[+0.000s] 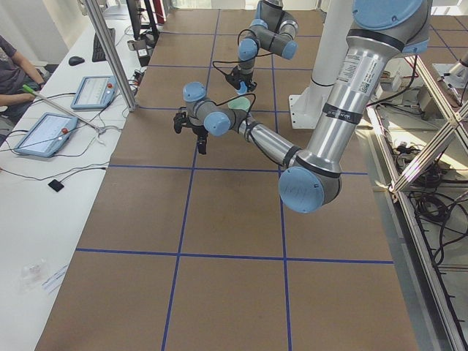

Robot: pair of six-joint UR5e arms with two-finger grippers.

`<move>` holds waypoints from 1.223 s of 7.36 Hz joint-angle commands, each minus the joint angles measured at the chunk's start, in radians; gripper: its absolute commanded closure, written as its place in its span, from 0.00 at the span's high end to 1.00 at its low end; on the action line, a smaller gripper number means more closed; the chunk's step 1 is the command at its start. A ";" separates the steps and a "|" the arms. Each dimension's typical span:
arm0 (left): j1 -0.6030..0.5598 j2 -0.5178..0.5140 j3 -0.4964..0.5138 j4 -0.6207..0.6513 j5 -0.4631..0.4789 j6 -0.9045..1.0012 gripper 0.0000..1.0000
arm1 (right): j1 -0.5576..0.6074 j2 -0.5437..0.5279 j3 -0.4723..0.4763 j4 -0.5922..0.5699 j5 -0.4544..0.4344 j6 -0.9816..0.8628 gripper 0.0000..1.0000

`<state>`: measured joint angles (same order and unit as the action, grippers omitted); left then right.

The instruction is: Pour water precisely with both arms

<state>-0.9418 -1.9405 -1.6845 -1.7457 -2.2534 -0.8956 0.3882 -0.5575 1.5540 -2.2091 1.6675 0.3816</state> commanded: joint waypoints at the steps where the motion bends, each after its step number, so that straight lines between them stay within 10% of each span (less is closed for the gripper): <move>1: 0.000 -0.002 -0.001 0.000 0.000 0.000 0.99 | 0.001 -0.037 0.046 0.072 0.004 0.068 0.00; 9: 0.002 -0.002 -0.017 0.003 0.002 -0.016 0.99 | 0.168 -0.465 0.579 0.371 0.057 0.307 0.00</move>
<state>-0.9404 -1.9420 -1.6958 -1.7444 -2.2531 -0.9069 0.5089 -0.9538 2.0426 -1.8528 1.7219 0.6543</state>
